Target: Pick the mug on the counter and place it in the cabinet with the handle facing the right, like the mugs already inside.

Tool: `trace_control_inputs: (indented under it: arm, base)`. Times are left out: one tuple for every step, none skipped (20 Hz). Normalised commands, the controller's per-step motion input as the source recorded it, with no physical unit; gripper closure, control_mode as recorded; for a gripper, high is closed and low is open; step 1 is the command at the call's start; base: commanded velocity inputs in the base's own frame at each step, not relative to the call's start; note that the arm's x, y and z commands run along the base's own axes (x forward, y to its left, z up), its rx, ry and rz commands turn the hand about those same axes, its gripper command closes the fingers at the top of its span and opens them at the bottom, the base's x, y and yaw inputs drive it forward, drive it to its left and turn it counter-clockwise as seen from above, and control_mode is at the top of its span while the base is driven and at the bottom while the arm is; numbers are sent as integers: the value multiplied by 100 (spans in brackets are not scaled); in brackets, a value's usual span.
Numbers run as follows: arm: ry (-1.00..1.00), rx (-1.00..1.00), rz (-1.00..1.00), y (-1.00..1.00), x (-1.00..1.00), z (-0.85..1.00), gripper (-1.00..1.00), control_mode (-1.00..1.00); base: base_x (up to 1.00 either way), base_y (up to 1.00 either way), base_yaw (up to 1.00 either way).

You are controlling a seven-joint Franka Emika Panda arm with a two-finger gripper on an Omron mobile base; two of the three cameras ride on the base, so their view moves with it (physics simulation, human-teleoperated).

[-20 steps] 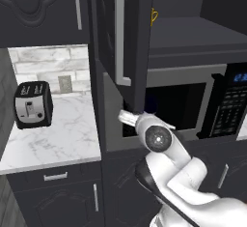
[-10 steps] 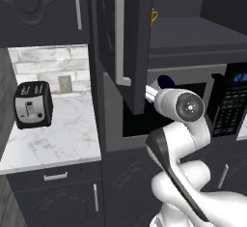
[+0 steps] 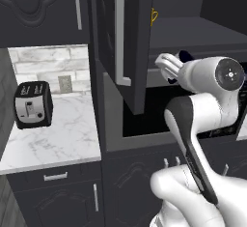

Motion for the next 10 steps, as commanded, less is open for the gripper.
trace_control_inputs:
  arm:
    - [-2,7,0,-16,-14,76,100,-100]
    - [-2,6,0,-15,-12,76,100,-100]
    - [-1,5,0,-11,-7,71,100,-100]
    - [-2,4,0,-8,-11,71,100,-100]
    - [-2,3,0,-5,-14,68,100,-100]
    - [-1,3,0,-2,-3,61,100,-100]
    - [0,3,0,-4,-2,54,100,-100]
    - [0,4,1,-9,0,46,100,-100]
    - [0,4,0,-11,0,42,100,-100]
    - [0,4,2,-16,0,29,100,-100]
  base:
    - [0,0,0]
    - [0,0,0]
    - [0,0,0]
    - [0,0,0]
    - [0,0,0]
    - [0,0,0]
    - [0,0,0]
    - [0,0,0]
    - [0,0,0]
    - [0,0,0]
